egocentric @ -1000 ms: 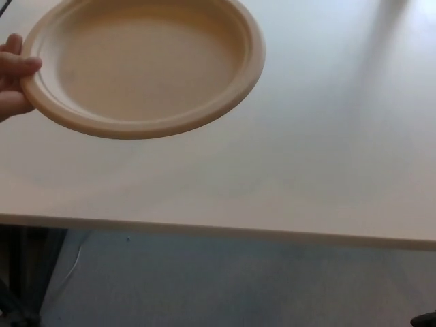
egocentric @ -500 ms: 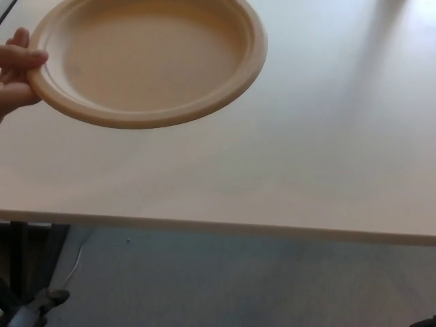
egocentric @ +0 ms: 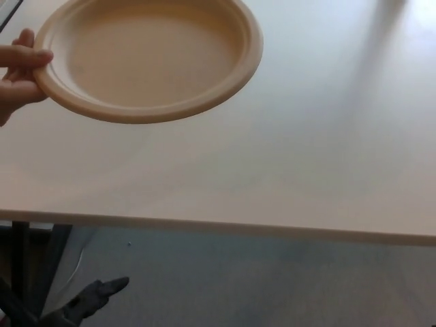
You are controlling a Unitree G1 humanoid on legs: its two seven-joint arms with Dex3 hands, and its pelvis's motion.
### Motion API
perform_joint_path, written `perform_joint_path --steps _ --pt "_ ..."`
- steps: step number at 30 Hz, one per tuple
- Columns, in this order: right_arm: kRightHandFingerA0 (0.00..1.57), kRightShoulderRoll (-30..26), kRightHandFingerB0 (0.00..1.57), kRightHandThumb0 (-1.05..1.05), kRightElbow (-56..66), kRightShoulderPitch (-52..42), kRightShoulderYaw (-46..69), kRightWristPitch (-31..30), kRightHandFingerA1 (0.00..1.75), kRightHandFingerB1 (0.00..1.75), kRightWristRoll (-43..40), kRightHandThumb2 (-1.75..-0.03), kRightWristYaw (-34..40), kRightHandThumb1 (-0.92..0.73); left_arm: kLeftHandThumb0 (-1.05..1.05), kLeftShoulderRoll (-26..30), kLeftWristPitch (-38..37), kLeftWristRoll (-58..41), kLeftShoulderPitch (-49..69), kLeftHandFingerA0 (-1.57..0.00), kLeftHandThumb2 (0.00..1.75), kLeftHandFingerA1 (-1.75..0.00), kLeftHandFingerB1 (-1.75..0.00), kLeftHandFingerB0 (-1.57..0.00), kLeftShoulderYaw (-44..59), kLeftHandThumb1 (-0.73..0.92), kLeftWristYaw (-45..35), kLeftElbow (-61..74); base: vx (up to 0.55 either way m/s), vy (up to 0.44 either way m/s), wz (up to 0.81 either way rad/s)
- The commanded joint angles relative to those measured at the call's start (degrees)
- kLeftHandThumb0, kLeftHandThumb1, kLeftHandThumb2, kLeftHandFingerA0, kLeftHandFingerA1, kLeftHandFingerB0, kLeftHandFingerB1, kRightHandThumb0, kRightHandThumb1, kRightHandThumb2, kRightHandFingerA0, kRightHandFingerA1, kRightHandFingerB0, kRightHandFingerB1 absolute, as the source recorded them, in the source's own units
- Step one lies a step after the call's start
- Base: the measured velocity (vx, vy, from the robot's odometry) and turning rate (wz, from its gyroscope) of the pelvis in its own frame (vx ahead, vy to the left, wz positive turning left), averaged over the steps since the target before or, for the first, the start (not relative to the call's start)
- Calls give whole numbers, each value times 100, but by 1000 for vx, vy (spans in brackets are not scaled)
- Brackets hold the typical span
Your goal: A person passes a plate to the robot and the robot grabs it with its left hand and places it at the centre of the table infront of it
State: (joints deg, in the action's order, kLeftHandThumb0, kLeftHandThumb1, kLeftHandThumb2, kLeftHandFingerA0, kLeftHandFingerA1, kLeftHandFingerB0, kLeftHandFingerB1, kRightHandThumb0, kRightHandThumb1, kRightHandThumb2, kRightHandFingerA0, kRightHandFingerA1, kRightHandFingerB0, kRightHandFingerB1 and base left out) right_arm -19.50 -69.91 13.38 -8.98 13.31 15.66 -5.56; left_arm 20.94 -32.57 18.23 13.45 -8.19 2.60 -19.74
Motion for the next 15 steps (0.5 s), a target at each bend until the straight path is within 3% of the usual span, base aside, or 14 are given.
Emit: perform_joint_path --steps 1,2,3,7,9,15 --pt "32 -81 31 -69 -78 -149 -98 -30 54 43 112 -64 11 -81 -81 85 -1221 731 1150 -47 89 -51 -40 -16 412 62 307 3103 0 0 0" --pt "32 -81 31 -69 -76 -149 -101 -33 54 43 112 -64 12 -81 -81 77 -1204 725 1184 -47 89 -51 -40 -16 425 62 289 3200 0 0 0" --pt "32 -89 30 -69 -82 -167 -108 -20 53 43 111 -64 -1 -81 -71 -17 -1325 805 1226 -41 61 -38 -29 -26 512 69 360 3505 0 0 0" --pt "32 -86 29 -70 -92 -162 -127 -55 54 42 105 -65 -5 -80 -69 -250 -1533 941 1432 -49 61 -39 -31 -31 757 69 451 4316 0 0 0" --pt "33 -100 29 -69 -93 -159 -134 -59 54 43 97 -65 -6 -80 -66 -456 -1872 862 1554 -47 60 -38 -31 -32 878 65 539 4721 0 0 0" --pt "33 -122 29 -72 -105 -161 -163 -27 55 43 95 -65 -34 -80 -68 -866 -1945 830 1829 -44 60 -41 -30 -27 1085 66 546 5579 0 0 0"
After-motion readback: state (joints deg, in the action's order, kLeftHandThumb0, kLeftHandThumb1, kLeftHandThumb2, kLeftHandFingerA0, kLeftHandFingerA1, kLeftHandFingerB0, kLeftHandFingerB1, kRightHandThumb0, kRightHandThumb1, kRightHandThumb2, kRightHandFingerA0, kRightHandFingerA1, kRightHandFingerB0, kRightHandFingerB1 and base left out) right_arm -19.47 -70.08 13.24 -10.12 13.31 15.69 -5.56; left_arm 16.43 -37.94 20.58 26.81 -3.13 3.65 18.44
